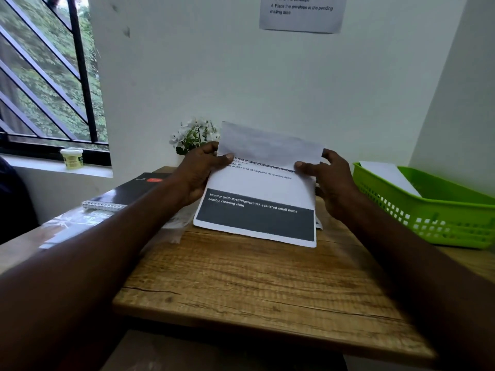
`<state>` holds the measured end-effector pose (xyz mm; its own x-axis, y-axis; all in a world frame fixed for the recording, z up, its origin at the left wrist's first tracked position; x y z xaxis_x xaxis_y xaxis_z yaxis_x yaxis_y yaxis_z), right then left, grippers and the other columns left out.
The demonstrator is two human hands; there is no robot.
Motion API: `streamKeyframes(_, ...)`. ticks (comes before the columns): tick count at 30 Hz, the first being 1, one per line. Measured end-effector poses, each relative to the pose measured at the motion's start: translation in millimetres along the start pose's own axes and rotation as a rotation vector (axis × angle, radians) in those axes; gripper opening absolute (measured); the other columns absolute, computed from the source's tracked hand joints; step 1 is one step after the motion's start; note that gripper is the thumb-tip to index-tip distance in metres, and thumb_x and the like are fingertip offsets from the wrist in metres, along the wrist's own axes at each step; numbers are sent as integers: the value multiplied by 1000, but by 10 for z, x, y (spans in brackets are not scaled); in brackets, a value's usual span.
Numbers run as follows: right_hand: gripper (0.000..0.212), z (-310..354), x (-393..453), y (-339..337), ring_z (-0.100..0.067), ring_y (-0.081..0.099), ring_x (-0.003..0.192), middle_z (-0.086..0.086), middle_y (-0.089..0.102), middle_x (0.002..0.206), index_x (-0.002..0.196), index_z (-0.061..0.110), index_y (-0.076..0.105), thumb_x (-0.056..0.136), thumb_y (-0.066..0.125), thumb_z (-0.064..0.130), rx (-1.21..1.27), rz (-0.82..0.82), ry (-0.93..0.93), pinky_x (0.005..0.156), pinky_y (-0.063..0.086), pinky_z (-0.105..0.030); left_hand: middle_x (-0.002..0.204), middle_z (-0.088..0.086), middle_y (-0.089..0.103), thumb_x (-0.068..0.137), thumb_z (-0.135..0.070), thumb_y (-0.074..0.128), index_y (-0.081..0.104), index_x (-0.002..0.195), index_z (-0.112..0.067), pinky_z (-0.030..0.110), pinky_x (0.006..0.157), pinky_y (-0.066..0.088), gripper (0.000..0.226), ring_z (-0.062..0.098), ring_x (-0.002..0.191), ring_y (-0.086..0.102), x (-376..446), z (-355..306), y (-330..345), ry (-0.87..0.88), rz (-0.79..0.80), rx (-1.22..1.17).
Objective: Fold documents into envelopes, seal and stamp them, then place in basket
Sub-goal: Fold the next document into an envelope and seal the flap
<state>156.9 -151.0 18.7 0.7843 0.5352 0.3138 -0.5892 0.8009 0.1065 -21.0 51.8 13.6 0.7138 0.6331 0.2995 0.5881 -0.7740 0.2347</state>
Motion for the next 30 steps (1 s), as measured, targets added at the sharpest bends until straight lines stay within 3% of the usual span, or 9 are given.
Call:
streamKeyframes(5, 22, -32, -10, 12, -28, 68, 86, -5, 76, 97, 102, 17, 77, 90, 69, 0, -18, 79, 64, 66, 54, -30, 90, 10, 72, 91, 4, 64, 68, 93, -16, 36, 67, 61, 21, 28, 78, 71, 31, 5, -17, -7, -4, -27)
streamKeyframes(8, 22, -35, -30, 25, -26, 62, 78, -5, 73, 95, 97, 17, 78, 95, 60, 4, 11, 107, 90, 66, 51, -29, 82, 8, 66, 89, -2, 64, 66, 82, -19, 32, 63, 58, 19, 26, 70, 65, 29, -4, -21, -50, -24, -74)
streamKeyframes(11, 23, -37, -22, 31, -25, 65, 76, -5, 72, 94, 100, 13, 79, 94, 57, 9, 57, 104, 145, 65, 53, -30, 84, 13, 69, 90, -10, 64, 68, 93, -14, 34, 61, 59, 6, 31, 71, 67, -29, -36, -14, -117, -15, -77)
streamKeyframes(15, 34, -79, 18, 1, -28, 65, 75, -11, 67, 97, 104, 7, 72, 88, 43, -4, 121, 59, 176, 65, 57, -34, 88, 14, 70, 99, -18, 42, 68, 108, -7, 34, 66, 59, 30, 31, 70, 69, -18, -40, -64, -156, -94, -129)
streamKeyframes(18, 45, -104, 48, -37, -32, 68, 83, -14, 71, 105, 114, -3, 71, 82, 40, -2, 126, 27, 196, 71, 60, -37, 80, 13, 73, 102, -33, 48, 72, 100, -6, 31, 64, 58, 36, 28, 64, 70, -25, -64, -88, -185, -97, -157)
streamKeyframes(21, 45, -85, 25, -19, -34, 68, 89, -11, 74, 104, 111, -1, 76, 80, 43, 3, 98, 28, 204, 75, 59, -37, 89, 14, 72, 98, -18, 61, 70, 106, -8, 34, 63, 62, 16, 27, 70, 70, -69, -54, -58, -223, -52, -71)
streamKeyframes(24, 44, -6, -48, -15, -28, 67, 85, -7, 77, 95, 98, 8, 79, 79, 39, 9, 89, 6, 187, 69, 53, -31, 102, 17, 73, 95, -2, 61, 71, 110, -6, 35, 62, 63, 18, 27, 80, 73, -71, -36, -36, -175, -82, -78)
streamKeyframes(27, 42, 97, -85, -45, -26, 72, 81, -11, 79, 95, 104, 6, 77, 87, 40, 14, 84, -53, 48, 68, 52, -28, 94, 15, 75, 92, 0, 63, 73, 103, -8, 33, 64, 63, 16, 26, 78, 73, -73, -62, -12, -104, -70, -6)
streamKeyframes(30, 32, 125, -82, 5, -18, 73, 77, -2, 79, 84, 94, 16, 80, 90, 55, 36, -244, -83, -271, 70, 53, -26, 91, 11, 75, 92, 1, 65, 74, 97, -10, 31, 71, 62, 15, 22, 78, 73, -70, -72, 26, -29, 8, 71)
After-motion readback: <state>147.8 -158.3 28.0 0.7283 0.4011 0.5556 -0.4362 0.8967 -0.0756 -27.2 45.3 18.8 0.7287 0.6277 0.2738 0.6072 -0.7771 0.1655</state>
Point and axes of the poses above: each hand's wrist, its own x-axis towards the middle knuckle, its own y-axis out of the palm, z = x × y, the point moved 2 cm from there along x, towards the middle knuckle
